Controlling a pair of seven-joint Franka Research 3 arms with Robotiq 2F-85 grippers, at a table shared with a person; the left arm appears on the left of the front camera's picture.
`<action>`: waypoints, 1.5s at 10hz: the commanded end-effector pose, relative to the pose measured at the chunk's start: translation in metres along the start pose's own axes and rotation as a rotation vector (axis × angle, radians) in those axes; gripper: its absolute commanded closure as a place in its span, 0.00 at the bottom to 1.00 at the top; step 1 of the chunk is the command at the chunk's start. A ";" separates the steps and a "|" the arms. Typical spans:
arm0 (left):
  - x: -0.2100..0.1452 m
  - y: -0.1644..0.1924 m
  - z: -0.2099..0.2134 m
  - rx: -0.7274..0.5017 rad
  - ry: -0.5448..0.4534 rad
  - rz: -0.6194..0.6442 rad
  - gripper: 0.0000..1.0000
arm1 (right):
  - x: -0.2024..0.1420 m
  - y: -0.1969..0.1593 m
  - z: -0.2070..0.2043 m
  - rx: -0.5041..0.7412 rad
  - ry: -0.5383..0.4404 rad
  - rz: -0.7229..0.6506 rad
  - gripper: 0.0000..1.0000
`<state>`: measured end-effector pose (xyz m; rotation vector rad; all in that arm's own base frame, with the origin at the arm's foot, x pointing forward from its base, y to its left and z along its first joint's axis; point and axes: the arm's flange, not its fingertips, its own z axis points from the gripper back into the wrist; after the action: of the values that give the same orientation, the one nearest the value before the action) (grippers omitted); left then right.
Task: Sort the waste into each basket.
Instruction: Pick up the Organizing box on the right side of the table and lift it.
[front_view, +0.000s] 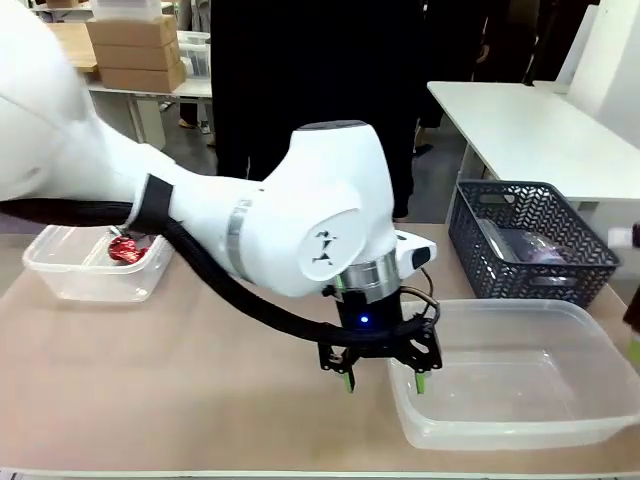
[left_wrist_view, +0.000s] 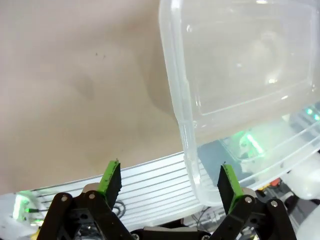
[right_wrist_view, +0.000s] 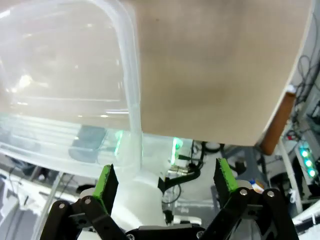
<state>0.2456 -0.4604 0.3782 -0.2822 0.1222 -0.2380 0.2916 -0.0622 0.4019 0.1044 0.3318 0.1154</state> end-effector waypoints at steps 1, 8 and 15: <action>0.007 -0.008 0.001 0.001 -0.058 0.091 0.00 | -0.006 0.016 -0.051 0.020 0.082 0.051 0.00; 0.030 0.002 0.006 -0.038 -0.080 0.196 0.00 | 0.015 0.030 -0.035 -0.058 0.211 0.045 0.00; 0.047 -0.001 -0.014 0.063 -0.051 0.308 0.00 | 0.034 0.034 -0.064 -0.050 0.310 0.077 0.00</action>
<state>0.2859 -0.4685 0.3557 -0.2278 0.1101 0.0602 0.2949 -0.0193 0.3329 0.0427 0.6410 0.2095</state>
